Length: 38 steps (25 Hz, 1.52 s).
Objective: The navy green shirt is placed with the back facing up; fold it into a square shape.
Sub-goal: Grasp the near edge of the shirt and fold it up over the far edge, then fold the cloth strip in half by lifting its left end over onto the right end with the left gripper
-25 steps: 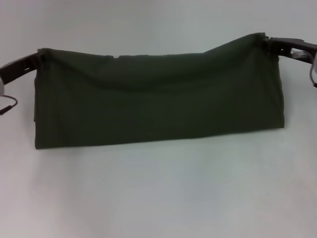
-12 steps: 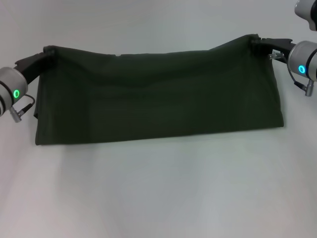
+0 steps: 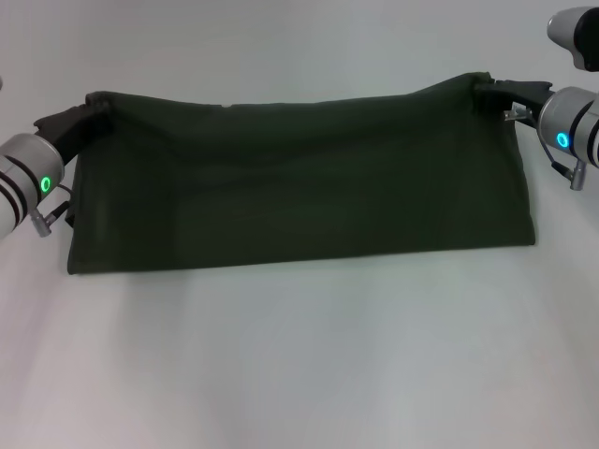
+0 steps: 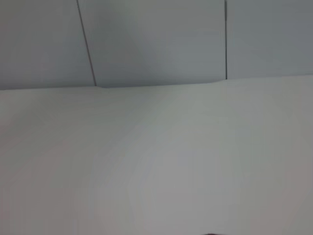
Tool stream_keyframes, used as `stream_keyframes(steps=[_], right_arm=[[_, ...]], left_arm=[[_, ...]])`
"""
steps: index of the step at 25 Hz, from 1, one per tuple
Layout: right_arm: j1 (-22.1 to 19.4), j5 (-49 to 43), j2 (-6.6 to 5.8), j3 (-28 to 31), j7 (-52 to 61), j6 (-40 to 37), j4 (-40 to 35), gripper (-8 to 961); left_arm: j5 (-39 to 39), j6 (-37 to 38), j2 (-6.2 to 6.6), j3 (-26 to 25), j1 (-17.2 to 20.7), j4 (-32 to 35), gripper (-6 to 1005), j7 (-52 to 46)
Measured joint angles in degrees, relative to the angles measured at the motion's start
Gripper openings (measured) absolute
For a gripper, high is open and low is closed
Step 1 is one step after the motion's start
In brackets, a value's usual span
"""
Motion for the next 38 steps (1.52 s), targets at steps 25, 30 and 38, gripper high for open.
stream_keyframes(steps=[25, 30, 38], right_arm=[[0.4, 2.5, 0.17, 0.0, -1.6, 2.5, 0.4, 400], [-0.1, 2.7, 0.13, 0.2, -1.4, 1.8, 0.3, 511], [-5.2, 8.1, -1.84, 0.8, -1.0, -10.5, -1.2, 621]], left_arm=[[-0.1, -3.1, 0.02, -0.2, -0.6, -0.9, 295, 0.5], [0.2, -2.7, 1.53, 0.4, 0.4, -0.8, 486, -3.4], [11.9, 9.0, 3.89, 8.8, 6.0, 7.0, 564, -27.2]])
